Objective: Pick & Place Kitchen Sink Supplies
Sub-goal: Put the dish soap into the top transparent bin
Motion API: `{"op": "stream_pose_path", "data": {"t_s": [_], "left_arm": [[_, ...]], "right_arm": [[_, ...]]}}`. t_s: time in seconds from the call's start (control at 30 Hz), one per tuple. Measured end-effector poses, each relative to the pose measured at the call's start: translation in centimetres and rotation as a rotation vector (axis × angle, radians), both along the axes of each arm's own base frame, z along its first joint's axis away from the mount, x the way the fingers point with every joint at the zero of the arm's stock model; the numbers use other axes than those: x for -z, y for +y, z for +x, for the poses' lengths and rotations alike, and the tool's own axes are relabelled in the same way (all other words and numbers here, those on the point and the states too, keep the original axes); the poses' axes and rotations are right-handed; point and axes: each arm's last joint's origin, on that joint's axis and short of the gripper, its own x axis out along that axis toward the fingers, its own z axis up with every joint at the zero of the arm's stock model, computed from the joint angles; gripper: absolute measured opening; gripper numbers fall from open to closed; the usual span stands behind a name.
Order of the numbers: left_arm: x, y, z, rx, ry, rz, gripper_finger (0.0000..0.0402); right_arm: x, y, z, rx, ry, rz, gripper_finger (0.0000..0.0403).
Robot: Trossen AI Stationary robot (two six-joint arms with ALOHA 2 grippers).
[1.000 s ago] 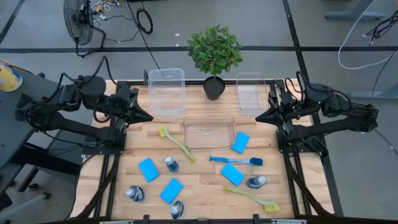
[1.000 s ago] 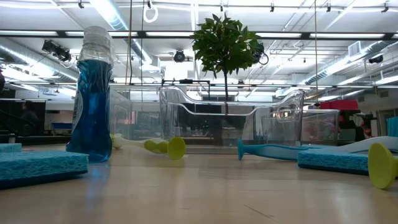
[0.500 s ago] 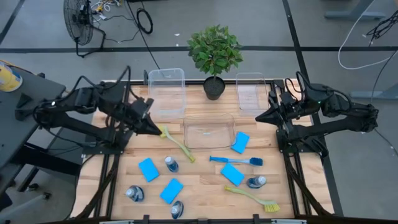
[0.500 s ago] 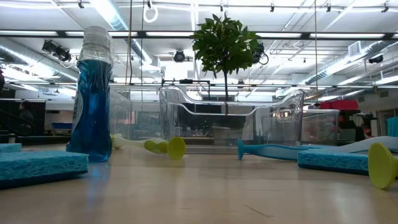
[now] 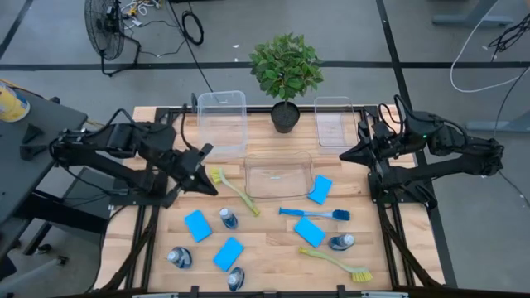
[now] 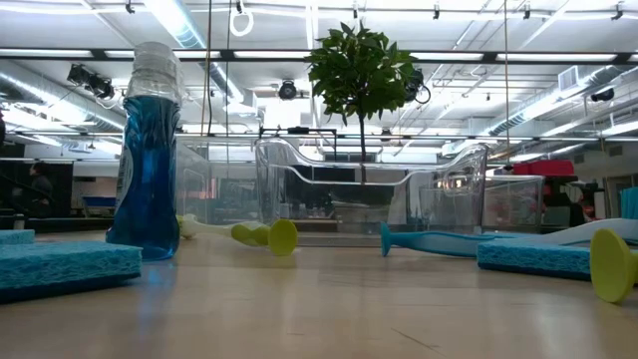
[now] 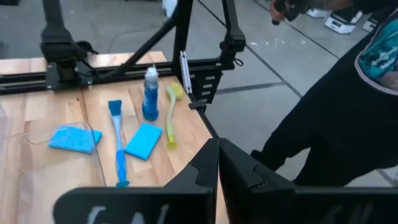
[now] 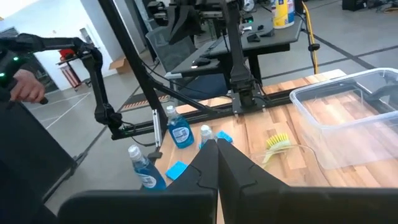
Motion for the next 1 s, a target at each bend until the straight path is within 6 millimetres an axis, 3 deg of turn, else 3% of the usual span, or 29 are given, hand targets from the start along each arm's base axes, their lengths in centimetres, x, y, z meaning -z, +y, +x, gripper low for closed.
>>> {"op": "stream_pose_path", "data": {"t_s": [0.3, 0.73, 1.0], "left_arm": [[1.4, -1.0, 2.0, 0.023, 0.084, -0.005, 0.0072], [4.1, -1.9, 4.3, 0.054, 0.253, 0.013, 0.0197], [5.6, -3.3, 5.2, 0.100, 0.323, 0.071, 0.0225]], "right_arm": [[0.1, -0.1, 0.2, 0.024, 0.009, -0.004, 0.0000], [0.3, -0.1, 0.8, 0.024, 0.031, -0.004, 0.0000], [0.4, -0.1, 0.9, 0.024, 0.037, -0.004, 0.0000]]}}
